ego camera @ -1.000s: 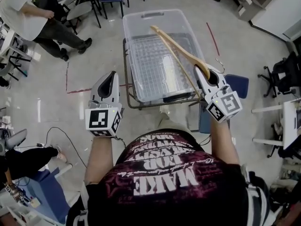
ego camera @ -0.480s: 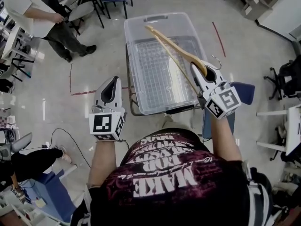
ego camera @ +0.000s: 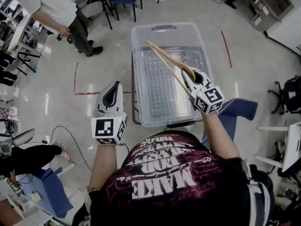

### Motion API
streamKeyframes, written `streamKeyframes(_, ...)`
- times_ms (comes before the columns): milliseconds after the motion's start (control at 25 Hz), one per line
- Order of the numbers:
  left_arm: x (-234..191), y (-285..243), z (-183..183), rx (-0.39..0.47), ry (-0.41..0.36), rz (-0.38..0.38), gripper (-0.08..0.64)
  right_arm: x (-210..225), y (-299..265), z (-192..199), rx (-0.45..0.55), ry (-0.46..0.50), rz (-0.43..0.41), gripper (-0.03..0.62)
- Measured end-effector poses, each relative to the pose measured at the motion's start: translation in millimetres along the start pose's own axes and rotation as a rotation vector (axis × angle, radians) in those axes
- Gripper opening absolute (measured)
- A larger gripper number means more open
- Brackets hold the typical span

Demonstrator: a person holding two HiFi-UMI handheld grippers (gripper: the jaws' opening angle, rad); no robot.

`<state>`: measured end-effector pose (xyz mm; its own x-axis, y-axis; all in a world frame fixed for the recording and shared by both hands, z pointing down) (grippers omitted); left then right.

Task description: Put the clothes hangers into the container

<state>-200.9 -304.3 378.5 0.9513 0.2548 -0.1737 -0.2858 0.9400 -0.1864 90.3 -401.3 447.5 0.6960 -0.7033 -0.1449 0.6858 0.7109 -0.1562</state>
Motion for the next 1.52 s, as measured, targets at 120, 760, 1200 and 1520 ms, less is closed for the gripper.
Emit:
streamKeyframes(120, 0, -9, -3, -0.003, 0.000, -0.021, 0.006, 13, -17, 30, -0.062, -0.027, -0.013, 0.060)
streamKeyframes(760, 5, -33, 12, -0.073, -0.001, -0.112, 0.006, 30, -74, 180, -0.349, -0.210, -0.142, 0.060)
streamKeyframes(1200, 0, -33, 25, -0.131, 0.003, -0.156, 0.006, -10, -80, 285, -0.570, -0.335, -0.369, 0.075)
streamKeyframes(1520, 4, -27, 34, -0.152, -0.006, -0.155, 0.006, 13, -77, 338, -0.684, -0.489, -0.197, 0.252)
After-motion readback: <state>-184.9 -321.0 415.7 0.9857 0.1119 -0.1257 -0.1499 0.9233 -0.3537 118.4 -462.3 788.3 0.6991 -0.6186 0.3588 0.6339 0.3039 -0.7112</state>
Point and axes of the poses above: the fingertips, and each gripper's own axes: y backward along the fingers, x to its right, z out of its underside, the point moved 6 cm from there along y, backward along the fingers, and after that the axes turned 14 degrees about y, right-handed, at the moved point
